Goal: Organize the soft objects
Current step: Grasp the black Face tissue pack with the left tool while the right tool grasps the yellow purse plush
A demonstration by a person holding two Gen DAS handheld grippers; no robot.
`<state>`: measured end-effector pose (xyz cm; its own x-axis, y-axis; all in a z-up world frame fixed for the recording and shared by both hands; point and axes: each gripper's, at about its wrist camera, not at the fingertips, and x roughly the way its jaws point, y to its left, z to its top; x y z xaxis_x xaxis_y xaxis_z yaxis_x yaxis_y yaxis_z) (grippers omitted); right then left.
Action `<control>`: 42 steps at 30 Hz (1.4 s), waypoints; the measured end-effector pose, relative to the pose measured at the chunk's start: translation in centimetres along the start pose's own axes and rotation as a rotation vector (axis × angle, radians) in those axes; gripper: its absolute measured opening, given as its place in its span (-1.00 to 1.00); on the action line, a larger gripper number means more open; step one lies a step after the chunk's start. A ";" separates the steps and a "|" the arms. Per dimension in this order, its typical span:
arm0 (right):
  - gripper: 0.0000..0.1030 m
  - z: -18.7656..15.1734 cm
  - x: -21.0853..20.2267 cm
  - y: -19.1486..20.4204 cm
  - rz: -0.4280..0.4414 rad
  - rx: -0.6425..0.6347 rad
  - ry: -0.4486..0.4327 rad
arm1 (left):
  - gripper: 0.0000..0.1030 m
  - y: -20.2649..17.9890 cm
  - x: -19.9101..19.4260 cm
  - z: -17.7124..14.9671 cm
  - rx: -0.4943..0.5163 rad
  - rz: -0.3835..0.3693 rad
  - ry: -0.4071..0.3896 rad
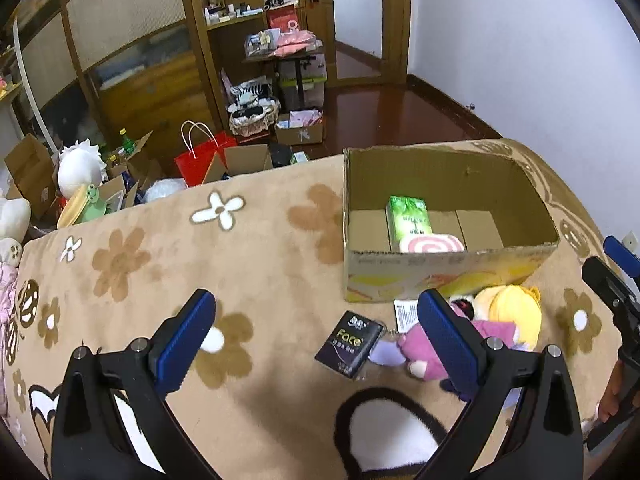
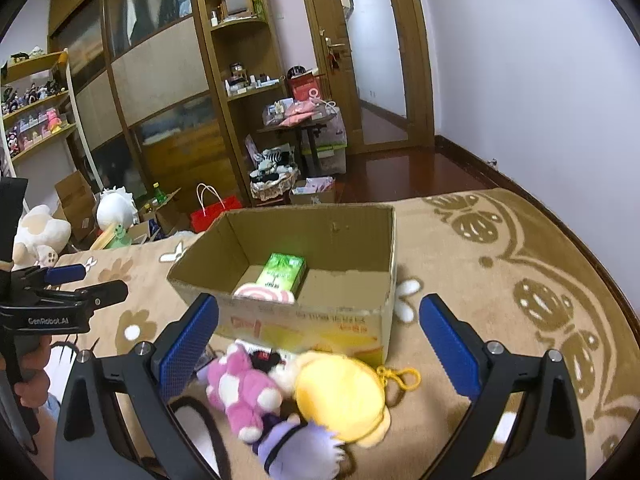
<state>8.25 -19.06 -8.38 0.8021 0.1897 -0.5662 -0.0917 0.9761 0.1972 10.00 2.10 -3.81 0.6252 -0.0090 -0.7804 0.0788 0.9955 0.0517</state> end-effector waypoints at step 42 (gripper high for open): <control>1.00 -4.8 8.7 -3.4 -0.060 0.088 0.224 | 0.94 -2.5 13.0 -2.1 -0.004 0.003 0.395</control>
<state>12.72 -20.21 -17.77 0.6529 0.1597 -0.7404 0.0121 0.9752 0.2210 16.27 -0.31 -15.44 0.2787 0.0295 -0.9599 0.0742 0.9959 0.0521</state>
